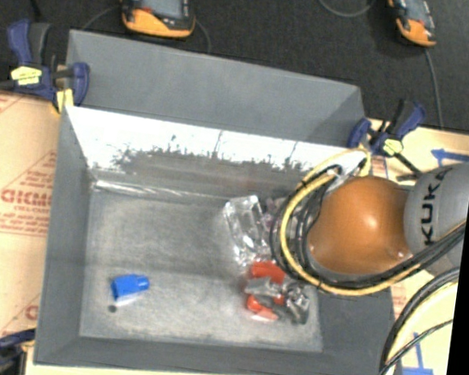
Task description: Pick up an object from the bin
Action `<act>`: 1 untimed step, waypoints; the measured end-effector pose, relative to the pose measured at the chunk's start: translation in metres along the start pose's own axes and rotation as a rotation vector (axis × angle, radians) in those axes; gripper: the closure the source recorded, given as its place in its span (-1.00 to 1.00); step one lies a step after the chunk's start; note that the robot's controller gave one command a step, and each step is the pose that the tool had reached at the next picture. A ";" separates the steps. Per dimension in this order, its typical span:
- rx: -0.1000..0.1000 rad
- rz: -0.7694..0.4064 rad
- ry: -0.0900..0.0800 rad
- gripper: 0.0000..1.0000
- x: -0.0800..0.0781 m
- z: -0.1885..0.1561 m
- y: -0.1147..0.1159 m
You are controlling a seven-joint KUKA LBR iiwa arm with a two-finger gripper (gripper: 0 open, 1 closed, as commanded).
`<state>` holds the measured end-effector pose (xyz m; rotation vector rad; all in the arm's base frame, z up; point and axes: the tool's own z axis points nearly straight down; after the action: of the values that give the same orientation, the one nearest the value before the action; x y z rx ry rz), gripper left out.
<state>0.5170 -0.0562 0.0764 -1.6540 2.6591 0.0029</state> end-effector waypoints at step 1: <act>0.003 0.041 0.005 1.00 -0.005 -0.037 0.007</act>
Offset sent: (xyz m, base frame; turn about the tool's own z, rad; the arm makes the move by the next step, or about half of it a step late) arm -0.0057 0.0074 0.0345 0.0417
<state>0.5130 -0.0488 0.1137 -1.6004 2.6944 -0.0054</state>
